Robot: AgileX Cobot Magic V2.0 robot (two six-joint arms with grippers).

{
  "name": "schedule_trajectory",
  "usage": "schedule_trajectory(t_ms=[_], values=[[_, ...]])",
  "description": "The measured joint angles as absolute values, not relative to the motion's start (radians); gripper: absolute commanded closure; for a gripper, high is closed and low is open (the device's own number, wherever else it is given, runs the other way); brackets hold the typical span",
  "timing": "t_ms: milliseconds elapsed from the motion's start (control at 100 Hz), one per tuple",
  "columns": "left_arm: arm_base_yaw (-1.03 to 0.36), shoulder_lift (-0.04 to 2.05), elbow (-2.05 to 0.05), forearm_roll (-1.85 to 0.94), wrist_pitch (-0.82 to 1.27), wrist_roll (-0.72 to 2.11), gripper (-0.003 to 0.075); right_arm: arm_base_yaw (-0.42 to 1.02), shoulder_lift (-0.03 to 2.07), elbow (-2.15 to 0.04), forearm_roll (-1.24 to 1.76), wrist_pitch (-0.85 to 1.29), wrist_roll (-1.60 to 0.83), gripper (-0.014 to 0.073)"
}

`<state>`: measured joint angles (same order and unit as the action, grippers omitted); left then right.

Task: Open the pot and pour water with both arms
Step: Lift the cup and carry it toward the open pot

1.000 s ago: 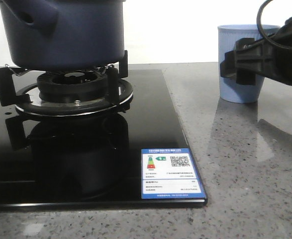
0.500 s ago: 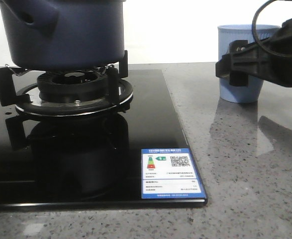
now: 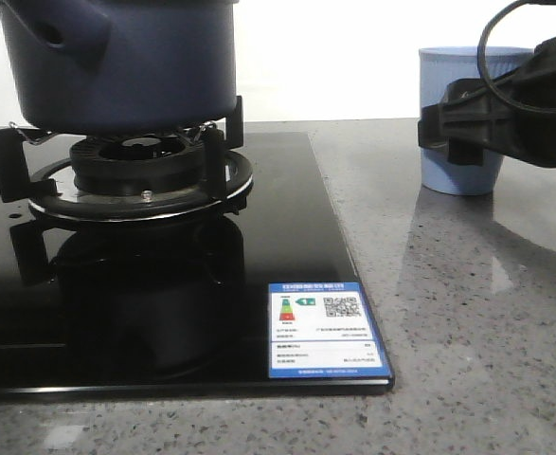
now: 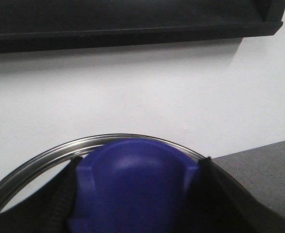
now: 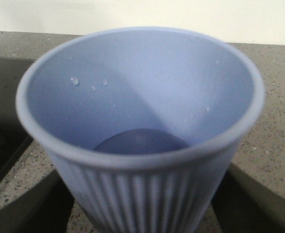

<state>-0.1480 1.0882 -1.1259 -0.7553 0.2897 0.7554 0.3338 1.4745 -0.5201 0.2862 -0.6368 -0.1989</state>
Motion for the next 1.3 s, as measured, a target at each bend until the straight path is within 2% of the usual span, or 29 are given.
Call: schedule_trajectory(t_ms=[240, 690, 840, 1300], values=[[-0.148, 1.088, -1.126, -0.755, 0.29, 0.755, 0.0361, 0.334, 1.379, -0.53, 0.221, -0.562, -0.199, 0.0219], [-0.148, 1.088, -1.126, -0.755, 0.29, 0.755, 0.0361, 0.335, 1.282, -0.873, 0.067, 0.013, -0.209, 0.0219], [-0.148, 1.088, -1.126, -0.755, 0.29, 0.755, 0.0361, 0.342, 1.282, -0.993, 0.02, 0.132, -0.213, 0.0219], [-0.148, 1.088, -1.126, -0.753, 0.29, 0.755, 0.0361, 0.519, 1.402, -1.248, -0.187, 0.335, -0.22, 0.0219]])
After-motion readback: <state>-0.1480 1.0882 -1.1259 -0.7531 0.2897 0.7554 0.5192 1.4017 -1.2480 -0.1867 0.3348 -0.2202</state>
